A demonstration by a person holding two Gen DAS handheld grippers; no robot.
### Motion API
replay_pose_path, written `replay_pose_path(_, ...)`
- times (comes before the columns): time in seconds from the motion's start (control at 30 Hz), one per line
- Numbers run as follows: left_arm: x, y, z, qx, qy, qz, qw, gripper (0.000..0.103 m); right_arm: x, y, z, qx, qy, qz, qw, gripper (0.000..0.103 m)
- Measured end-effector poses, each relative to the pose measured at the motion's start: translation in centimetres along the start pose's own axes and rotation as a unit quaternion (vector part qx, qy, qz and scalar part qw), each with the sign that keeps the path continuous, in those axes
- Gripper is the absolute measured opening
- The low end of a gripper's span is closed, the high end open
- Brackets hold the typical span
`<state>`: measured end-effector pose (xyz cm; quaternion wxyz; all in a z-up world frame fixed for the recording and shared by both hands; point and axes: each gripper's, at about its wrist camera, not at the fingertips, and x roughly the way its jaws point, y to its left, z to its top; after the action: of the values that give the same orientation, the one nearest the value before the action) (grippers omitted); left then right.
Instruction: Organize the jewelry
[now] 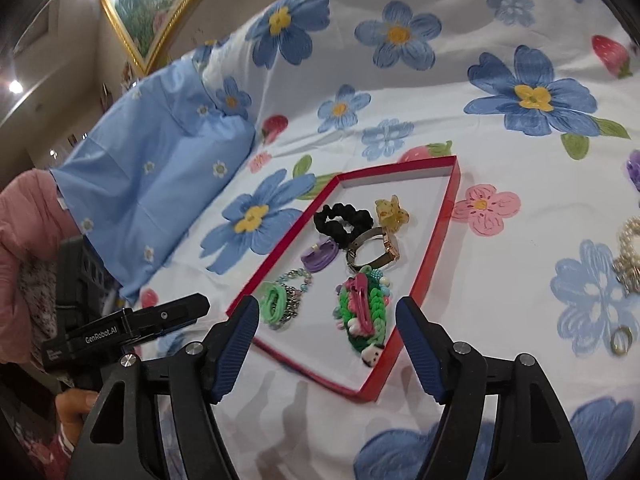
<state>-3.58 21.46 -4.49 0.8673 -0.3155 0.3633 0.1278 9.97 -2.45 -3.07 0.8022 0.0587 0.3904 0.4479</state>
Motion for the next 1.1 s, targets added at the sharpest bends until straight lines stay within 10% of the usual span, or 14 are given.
replay_pose_path(0.43,-3.2,-1.9,-3.7,0.058,-0.04,0.078,0.9945,0.094,-2.9,-0.1,-3.3,0.012,-0.028,-0.004,1.0,0.079)
replay_pose_path(0.9,-7.2,-7.3,-2.5,0.179,-0.153,0.158,0.9588,0.103,-8.7,5.4,-0.1,-0.133,-0.122,-0.08,0.98,0.103)
replay_pose_path(1.1,-5.6,-6.9,-4.1,0.183,-0.142,0.161,0.9592,0.103,-6.8,4.6,-1.6,-0.119,-0.105,-0.09,0.983,0.103)
